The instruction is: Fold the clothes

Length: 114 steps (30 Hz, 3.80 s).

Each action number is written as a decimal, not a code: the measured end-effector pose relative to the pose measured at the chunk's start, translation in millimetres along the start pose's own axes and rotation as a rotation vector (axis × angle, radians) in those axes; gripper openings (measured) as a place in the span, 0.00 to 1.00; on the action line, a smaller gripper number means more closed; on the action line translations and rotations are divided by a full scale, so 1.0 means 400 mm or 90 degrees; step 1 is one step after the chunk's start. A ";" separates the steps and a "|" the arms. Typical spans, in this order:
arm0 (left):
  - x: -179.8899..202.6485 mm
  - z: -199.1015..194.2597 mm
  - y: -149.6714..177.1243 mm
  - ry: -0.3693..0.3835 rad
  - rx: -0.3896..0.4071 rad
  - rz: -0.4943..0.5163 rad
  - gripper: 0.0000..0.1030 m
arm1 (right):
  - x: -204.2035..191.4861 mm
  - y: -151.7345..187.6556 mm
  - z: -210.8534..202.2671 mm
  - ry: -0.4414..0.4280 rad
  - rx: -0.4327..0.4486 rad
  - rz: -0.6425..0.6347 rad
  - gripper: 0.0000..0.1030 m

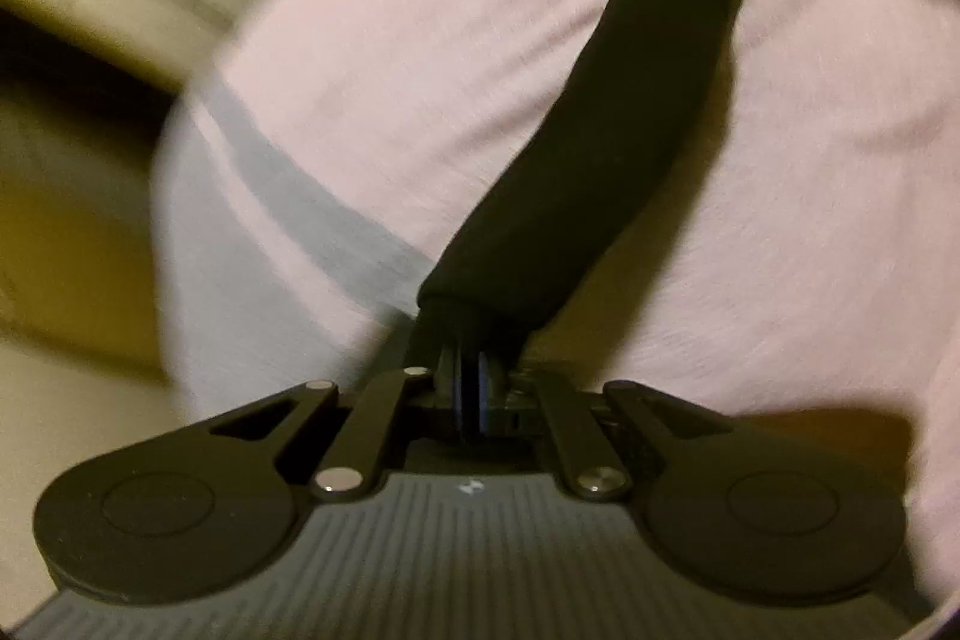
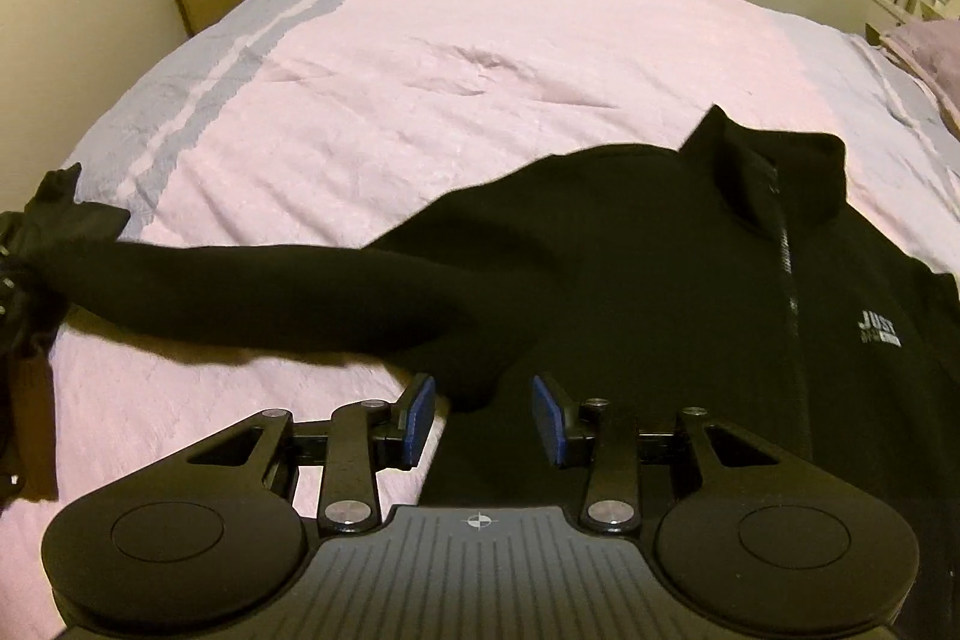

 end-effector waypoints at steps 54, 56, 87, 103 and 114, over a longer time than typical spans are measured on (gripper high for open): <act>0.094 -0.126 0.052 0.243 -0.140 -0.023 0.05 | -0.033 0.050 0.109 -0.057 -0.101 0.034 0.47; 0.090 -0.126 0.054 0.244 -0.140 -0.024 0.09 | -0.045 0.045 0.110 -0.070 -0.104 0.021 0.47; -0.026 -0.463 -0.251 0.190 -0.238 -0.576 0.77 | 0.300 0.322 -0.633 0.143 -0.073 0.197 0.76; -0.080 -0.635 -0.360 0.190 -0.078 -0.470 0.78 | 0.103 0.499 -0.914 0.178 -0.025 0.239 0.76; -0.143 -0.695 -0.139 0.226 -0.039 -0.410 0.77 | -0.243 0.576 -0.926 0.219 -0.014 0.293 0.76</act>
Point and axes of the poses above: each gripper's, at about its wrist camera, not at the fingertips, and z roughly the way its jaws point, x to its right, y to its underside, the point moved 3 cm from there along z, roughly the way its jaws point, and after that the axes turned 12 degrees about -y, right-handed, at the moved point
